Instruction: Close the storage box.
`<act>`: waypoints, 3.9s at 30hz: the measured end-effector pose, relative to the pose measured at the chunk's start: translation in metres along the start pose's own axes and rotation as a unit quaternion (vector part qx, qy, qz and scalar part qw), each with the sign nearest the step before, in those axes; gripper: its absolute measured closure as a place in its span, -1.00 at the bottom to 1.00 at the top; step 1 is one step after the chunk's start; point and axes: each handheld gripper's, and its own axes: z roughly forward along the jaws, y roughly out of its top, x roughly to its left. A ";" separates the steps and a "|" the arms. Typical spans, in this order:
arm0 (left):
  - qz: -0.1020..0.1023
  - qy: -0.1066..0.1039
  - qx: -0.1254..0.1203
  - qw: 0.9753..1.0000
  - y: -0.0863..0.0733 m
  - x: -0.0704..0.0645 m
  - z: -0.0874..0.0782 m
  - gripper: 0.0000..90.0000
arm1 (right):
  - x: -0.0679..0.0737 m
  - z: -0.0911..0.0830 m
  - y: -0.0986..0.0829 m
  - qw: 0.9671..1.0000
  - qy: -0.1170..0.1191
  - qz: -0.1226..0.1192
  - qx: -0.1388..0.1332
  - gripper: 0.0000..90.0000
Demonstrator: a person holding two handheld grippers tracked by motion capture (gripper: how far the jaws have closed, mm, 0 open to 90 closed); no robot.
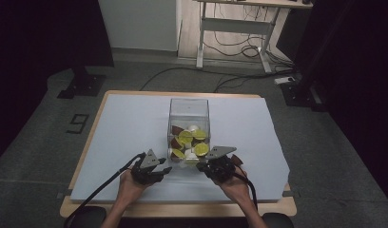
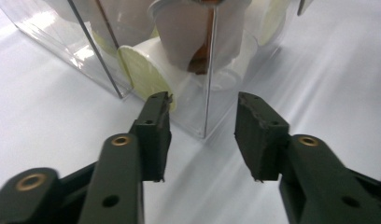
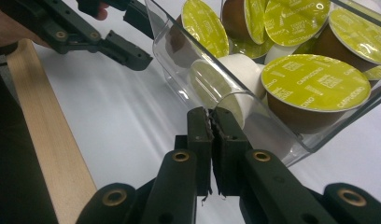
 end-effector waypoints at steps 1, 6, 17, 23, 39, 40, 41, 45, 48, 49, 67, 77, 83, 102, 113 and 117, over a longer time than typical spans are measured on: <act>0.001 -0.001 0.001 1.000 0.000 0.001 -0.001 0.16 | 0.000 0.001 0.000 1.000 0.000 0.001 0.000 0.90; -0.008 -0.004 0.005 1.000 -0.005 0.006 -0.006 -0.01 | 0.001 0.004 0.002 1.000 0.001 0.001 0.002 0.86; -0.021 -0.001 0.060 0.998 -0.025 0.022 -0.007 -0.69 | -0.002 0.009 0.007 1.000 -0.008 0.002 0.000 0.84; -0.026 -0.008 0.081 0.996 -0.031 0.025 -0.006 -0.90 | -0.007 0.012 0.010 1.000 -0.019 0.010 -0.002 0.83; -0.013 -0.021 0.096 0.995 -0.038 0.022 0.001 -1.00 | -0.018 0.020 0.015 0.999 -0.038 0.020 -0.008 0.83; -0.013 -0.021 0.096 0.995 -0.038 0.022 0.001 -1.00 | -0.018 0.021 0.016 0.999 -0.041 0.022 -0.008 0.83; -0.013 -0.021 0.096 0.995 -0.038 0.023 0.001 -1.00 | -0.019 0.021 0.016 0.999 -0.041 0.022 -0.009 0.83; -0.014 -0.023 0.097 0.995 -0.038 0.023 0.001 -1.00 | -0.022 0.024 0.018 0.999 -0.046 0.027 -0.010 0.83; -0.014 -0.022 0.097 0.995 -0.038 0.023 0.001 -1.00 | -0.024 0.025 0.020 0.998 -0.051 0.029 -0.010 0.83; -0.014 -0.022 0.097 0.995 -0.038 0.023 0.002 -1.00 | -0.025 0.026 0.020 0.998 -0.050 0.027 -0.011 0.83; -0.013 -0.021 0.096 0.995 -0.038 0.022 0.002 -1.00 | -0.037 0.036 0.028 0.997 -0.070 0.030 -0.010 0.83; -0.013 -0.021 0.096 0.995 -0.038 0.022 0.002 -1.00 | -0.045 0.043 0.032 0.995 -0.090 0.034 -0.015 0.85; -0.013 -0.021 0.096 0.995 -0.038 0.022 0.001 -1.00 | -0.049 0.046 0.035 0.995 -0.095 0.040 -0.018 0.85; -0.013 -0.020 0.096 0.995 -0.038 0.022 0.002 -1.00 | -0.057 0.049 0.036 0.994 -0.089 0.054 -0.015 0.83; -0.012 -0.020 0.097 0.995 -0.038 0.022 0.002 -1.00 | -0.048 0.041 0.037 0.997 -0.068 0.032 0.003 0.34; -0.013 -0.021 0.097 0.995 -0.038 0.022 0.002 -1.00 | -0.046 0.038 0.037 0.997 -0.069 0.024 0.008 0.12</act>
